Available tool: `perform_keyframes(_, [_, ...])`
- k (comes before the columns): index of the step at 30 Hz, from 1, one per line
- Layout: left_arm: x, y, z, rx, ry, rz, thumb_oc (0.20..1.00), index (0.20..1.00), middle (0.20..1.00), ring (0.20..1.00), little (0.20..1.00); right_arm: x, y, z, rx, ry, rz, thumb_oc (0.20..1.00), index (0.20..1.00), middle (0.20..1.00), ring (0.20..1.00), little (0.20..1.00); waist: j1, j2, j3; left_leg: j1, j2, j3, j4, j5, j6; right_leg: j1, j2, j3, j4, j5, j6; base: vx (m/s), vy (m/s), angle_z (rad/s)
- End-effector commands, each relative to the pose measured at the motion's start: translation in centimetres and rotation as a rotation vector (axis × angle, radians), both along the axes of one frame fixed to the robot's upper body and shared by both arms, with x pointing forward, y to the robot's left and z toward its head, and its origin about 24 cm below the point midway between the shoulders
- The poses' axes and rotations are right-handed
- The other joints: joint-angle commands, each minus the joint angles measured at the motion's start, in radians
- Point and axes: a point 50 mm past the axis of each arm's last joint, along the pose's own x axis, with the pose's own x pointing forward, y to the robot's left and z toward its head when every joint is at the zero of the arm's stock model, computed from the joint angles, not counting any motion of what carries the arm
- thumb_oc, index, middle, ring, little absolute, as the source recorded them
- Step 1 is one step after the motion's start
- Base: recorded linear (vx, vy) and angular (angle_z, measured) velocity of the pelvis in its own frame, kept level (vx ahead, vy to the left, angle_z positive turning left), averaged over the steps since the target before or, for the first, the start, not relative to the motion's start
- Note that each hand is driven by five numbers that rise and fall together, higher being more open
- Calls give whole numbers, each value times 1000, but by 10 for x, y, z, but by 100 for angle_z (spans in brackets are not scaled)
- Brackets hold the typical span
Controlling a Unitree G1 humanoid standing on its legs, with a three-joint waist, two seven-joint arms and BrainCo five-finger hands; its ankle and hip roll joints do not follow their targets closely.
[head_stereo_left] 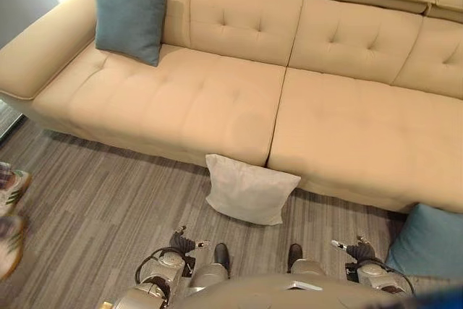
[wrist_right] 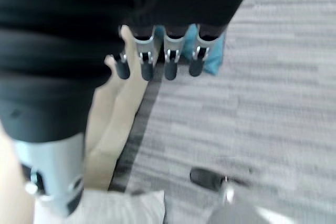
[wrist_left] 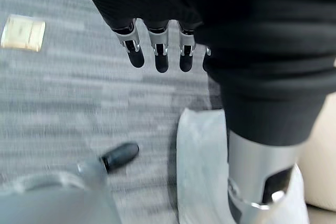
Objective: Pick up all the scattered cushions and arrange them neatly on the sofa.
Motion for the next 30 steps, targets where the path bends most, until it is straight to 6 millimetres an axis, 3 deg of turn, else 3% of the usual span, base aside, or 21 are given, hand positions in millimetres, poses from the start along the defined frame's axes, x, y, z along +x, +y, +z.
perform_keyframes(1, [2,14,4,51,-19,8,1000,1000,1000,1000,1000,20,-10,10,-65,-49,78,1000,1000,1000,1000,1000,24,12,13,-38,63,-63,41,-39,-98,-19,79,-88,63,-69,21,-11,156,-158])
perform_keyframes(2, [2,15,4,51,-19,8,1000,1000,1000,1000,1000,20,-10,10,-65,-49,78,1000,1000,1000,1000,1000,24,11,10,-42,63,-63,42,-37,-98,-23,79,-88,61,-66,21,69,215,-102])
perform_keyframes(3, [-1,19,5,56,-16,27,1000,1000,1000,1000,1000,17,-12,10,-72,-44,80,1000,1000,1000,1000,1000,29,5,3,-33,28,-52,21,-35,-88,-12,149,-124,28,-95,7,69,137,-38])
perform_keyframes(4, [-3,20,4,54,-10,28,1000,1000,1000,1000,1000,16,-13,10,-77,-39,83,1000,1000,1000,1000,1000,30,5,0,-29,19,-48,11,-37,-87,-7,166,-141,11,-107,-3,102,138,-4])
perform_keyframes(6, [1,15,4,43,-16,10,1000,1000,1000,1000,1000,13,-18,10,-85,-34,60,1000,1000,1000,1000,1000,24,2,5,-39,0,-61,25,-45,-90,18,189,-110,-56,-103,-10,124,-38,22])
perform_keyframes(7, [5,8,4,21,-33,4,1000,1000,1000,1000,1000,7,-25,10,-93,-33,17,1000,1000,1000,1000,1000,14,3,6,-65,-9,-64,91,-78,-105,32,176,-128,-99,-76,-6,149,-119,108])
perform_keyframes(8, [8,-2,2,-6,-36,-16,1000,1000,1000,1000,1000,8,-29,12,-99,-42,9,1000,1000,1000,1000,1000,6,-12,25,-139,5,-69,261,-117,-129,60,152,-136,-126,-68,-13,106,-99,168])
perform_keyframes(10, [9,-5,3,-15,-44,-16,1000,1000,1000,1000,1000,10,-29,13,-104,-48,19,1000,1000,1000,1000,1000,11,-16,33,-181,15,-104,323,-131,-133,72,151,-126,-136,-72,-19,51,-6,123])
perform_keyframes(12, [10,-6,3,-20,-51,-14,1000,1000,1000,1000,1000,12,-29,13,-110,-52,30,1000,1000,1000,1000,1000,13,-19,26,-203,46,-121,302,-120,-133,83,151,-119,-152,-75,-15,110,60,-44])
perform_keyframes(13, [12,-6,4,-19,-59,-13,1000,1000,1000,1000,1000,13,-29,14,-116,-47,41,1000,1000,1000,1000,1000,19,-19,23,-215,77,-139,246,-82,-137,85,152,-110,-156,-77,-9,129,98,-49])
perform_keyframes(15, [14,-6,5,-16,-64,-18,1000,1000,1000,1000,1000,13,-30,14,-122,-46,44,1000,1000,1000,1000,1000,23,-17,26,-222,86,-147,225,-63,-141,86,152,-105,-152,-82,-9,97,91,-60])
perform_keyframes(17, [16,-6,5,-12,-64,-29,1000,1000,1000,1000,1000,19,-30,17,-127,-63,57,1000,1000,1000,1000,1000,23,-3,29,-212,93,-194,180,-44,-149,80,155,-86,-140,-96,-9,97,175,-50])
perform_keyframes(20, [30,-4,11,1,-115,-27,1000,1000,1000,1000,1000,35,-27,23,-134,-113,68,1000,1000,1000,1000,1000,19,5,59,-212,81,-169,162,-41,-138,27,126,-62,-99,-87,-3,1,261,-49])
perform_keyframes(25, [69,6,34,23,-279,11,1000,1000,1000,1000,1000,71,-21,41,-137,-237,66,1000,1000,1000,1000,1000,27,-6,120,-331,59,-132,236,-57,-110,-136,88,-38,2,-68,4,-147,143,-41])
perform_keyframes(30, [114,7,66,14,-478,90,1000,1000,1000,1000,1000,106,-19,65,-154,-379,8,1000,1000,1000,1000,1000,29,-5,164,-461,57,-117,303,-60,-106,-280,53,-27,61,-49,1,-108,49,-7])
